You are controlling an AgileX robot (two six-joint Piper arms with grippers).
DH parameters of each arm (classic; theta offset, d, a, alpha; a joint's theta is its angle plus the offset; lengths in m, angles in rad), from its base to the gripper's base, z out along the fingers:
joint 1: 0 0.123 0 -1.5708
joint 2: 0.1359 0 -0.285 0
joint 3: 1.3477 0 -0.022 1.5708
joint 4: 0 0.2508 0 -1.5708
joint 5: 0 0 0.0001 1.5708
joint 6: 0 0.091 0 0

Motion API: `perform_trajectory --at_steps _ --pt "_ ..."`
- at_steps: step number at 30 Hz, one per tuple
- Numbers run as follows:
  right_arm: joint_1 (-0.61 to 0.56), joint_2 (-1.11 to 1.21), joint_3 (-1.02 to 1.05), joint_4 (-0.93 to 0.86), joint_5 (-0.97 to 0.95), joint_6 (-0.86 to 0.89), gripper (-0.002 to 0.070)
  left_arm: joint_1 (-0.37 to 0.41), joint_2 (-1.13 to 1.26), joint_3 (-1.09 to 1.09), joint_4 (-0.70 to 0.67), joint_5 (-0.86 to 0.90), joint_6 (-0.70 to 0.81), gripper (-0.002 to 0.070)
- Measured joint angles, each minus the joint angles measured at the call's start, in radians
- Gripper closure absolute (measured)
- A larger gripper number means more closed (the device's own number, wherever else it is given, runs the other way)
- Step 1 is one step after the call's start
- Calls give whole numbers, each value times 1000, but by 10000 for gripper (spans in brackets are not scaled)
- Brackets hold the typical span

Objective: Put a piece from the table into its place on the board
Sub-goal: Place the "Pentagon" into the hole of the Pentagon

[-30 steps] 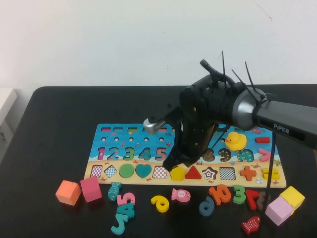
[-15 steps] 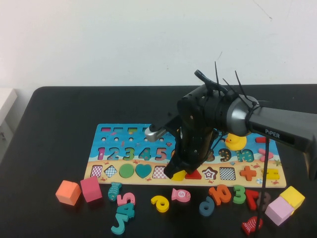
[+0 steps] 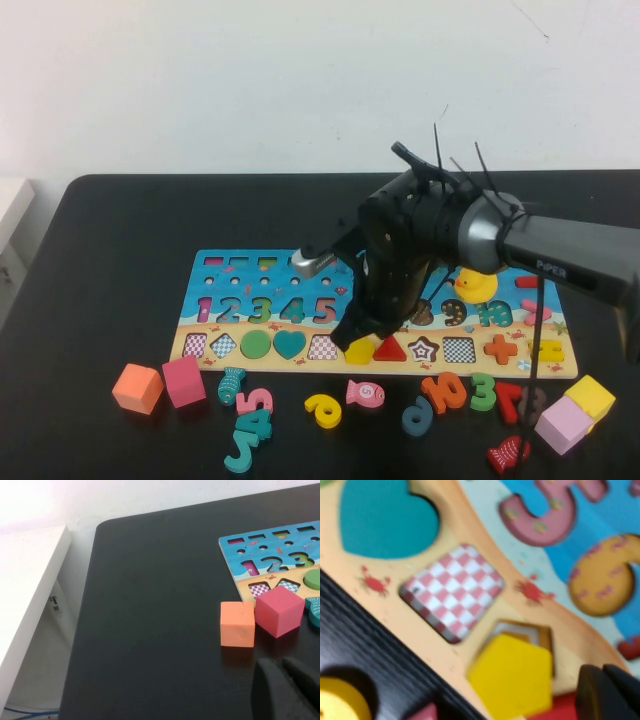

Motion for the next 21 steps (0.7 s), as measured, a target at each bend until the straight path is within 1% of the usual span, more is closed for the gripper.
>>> perform_trajectory --at_steps 5,9,14,21 --pt "0 -77 0 15 61 -16 657 0 0 0 0 0 0 676" --pt "0 -121 0 121 115 -86 657 0 0 0 0 0 0 676" --pt "0 -91 0 229 150 -138 658 0 0 0 0 0 0 678" --pt "0 -17 0 251 140 -144 657 0 0 0 0 0 0 678"
